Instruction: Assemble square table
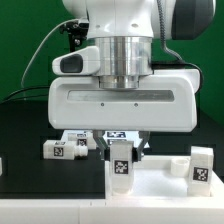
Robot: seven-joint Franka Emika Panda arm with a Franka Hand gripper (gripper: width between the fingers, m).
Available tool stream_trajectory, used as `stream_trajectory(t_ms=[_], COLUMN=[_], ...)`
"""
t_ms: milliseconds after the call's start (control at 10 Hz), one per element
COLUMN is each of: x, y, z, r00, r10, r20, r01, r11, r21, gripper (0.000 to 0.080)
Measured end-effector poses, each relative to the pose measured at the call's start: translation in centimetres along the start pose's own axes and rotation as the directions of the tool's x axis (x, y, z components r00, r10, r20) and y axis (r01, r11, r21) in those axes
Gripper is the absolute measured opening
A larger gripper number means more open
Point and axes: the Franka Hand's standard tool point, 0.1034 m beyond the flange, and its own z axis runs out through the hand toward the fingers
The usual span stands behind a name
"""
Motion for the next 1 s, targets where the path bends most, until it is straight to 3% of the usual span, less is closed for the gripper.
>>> stream_trajectory(t_ms=[200, 300, 500, 600, 900, 1000], x=[0.21, 0.17, -0.11, -0.28, -0.45, -0.45], y=[0.01, 0.15, 0.11, 0.09, 0.05, 0.07], z=[0.07, 0.11, 0.15, 0.18, 0.22, 0.23], r00=[0.962, 0.892, 0.693, 0.554, 0.329, 0.355], r10=[0.273, 0.452, 0.721, 0.832, 0.944, 0.935], r20=[-0.004, -0.006, -0.011, -0.001, 0.013, 0.011], r01=[-0.273, -0.452, -0.721, -0.832, -0.944, -0.935], r11=[0.962, 0.892, 0.693, 0.554, 0.329, 0.355], r21=[-0.01, -0.011, -0.01, 0.003, 0.01, 0.009], gripper=[0.0285, 0.0285, 0.0285, 0.0285, 0.0285, 0.0285])
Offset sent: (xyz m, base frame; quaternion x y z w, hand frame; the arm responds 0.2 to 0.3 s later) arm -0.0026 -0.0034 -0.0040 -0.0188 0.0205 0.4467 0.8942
